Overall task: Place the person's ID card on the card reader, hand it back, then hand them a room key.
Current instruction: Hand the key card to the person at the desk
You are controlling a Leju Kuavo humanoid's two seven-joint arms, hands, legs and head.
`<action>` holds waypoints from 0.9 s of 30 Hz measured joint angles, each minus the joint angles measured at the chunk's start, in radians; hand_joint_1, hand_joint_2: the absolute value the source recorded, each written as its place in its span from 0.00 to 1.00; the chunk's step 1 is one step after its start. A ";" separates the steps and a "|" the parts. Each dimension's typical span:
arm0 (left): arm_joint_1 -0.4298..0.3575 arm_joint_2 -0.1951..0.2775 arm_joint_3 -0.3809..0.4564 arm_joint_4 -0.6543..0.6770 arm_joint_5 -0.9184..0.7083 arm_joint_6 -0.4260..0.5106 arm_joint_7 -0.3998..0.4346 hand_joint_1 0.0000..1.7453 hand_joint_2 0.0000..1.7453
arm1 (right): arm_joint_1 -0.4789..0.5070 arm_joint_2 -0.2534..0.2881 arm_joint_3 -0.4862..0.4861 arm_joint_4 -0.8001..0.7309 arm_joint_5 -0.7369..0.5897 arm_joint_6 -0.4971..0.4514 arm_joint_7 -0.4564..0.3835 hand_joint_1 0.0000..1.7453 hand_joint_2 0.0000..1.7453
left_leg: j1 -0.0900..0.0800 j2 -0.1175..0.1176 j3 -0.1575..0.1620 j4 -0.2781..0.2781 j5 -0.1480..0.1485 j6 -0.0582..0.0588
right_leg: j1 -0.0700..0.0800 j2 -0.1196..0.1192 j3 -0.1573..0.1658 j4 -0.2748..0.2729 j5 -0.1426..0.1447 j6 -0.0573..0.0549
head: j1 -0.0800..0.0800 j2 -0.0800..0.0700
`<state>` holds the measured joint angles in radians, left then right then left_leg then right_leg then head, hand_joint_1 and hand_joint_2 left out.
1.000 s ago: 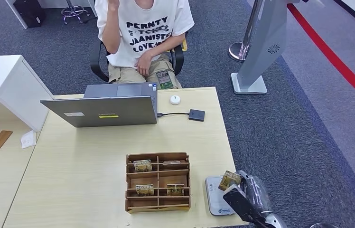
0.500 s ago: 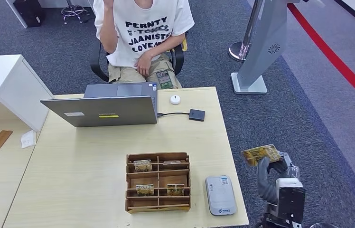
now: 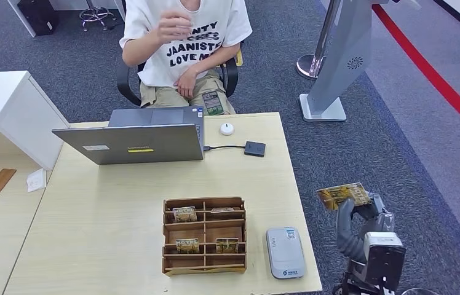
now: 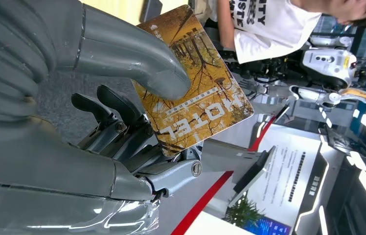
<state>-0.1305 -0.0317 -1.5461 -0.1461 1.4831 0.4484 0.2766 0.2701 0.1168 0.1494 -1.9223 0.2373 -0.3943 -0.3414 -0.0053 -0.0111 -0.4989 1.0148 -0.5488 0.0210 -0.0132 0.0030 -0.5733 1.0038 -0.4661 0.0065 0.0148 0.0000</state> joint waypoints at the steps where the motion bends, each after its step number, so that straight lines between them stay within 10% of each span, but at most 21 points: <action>1: 0.000 0.000 0.000 0.000 -0.011 -0.002 0.002 0.00 0.00 | -0.008 0.000 0.009 0.000 0.020 0.007 -0.003 1.00 1.00 | 0.000 0.000 0.000 0.000 0.000 0.000 | 0.000 0.000 0.000 0.000 0.000 0.000 | 0.000 0.000; 11: -0.009 0.000 0.000 0.000 -0.096 -0.014 0.009 0.00 0.00 | -0.141 -0.008 0.144 0.013 0.185 0.023 -0.003 1.00 1.00 | 0.000 0.001 0.000 0.000 0.000 -0.001 | 0.000 0.001 0.000 0.001 0.000 0.000 | 0.000 0.000; 27: -0.063 0.000 0.000 0.000 -0.266 -0.060 0.069 0.00 0.00 | -0.644 -0.041 0.409 0.296 0.596 0.078 0.213 1.00 1.00 | 0.001 0.000 -0.001 0.000 0.002 -0.002 | 0.000 0.001 -0.001 0.002 0.001 -0.001 | 0.000 0.000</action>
<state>-0.1937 -0.0317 -1.5461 -0.1461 1.2174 0.3885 0.3459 -0.3735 0.0755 0.5585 -1.6259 0.8335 -0.3165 -0.1286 -0.0047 -0.0107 -0.4996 1.0150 -0.5467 0.0186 -0.0131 0.0041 -0.5744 1.0055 -0.4648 0.0053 0.0148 0.0000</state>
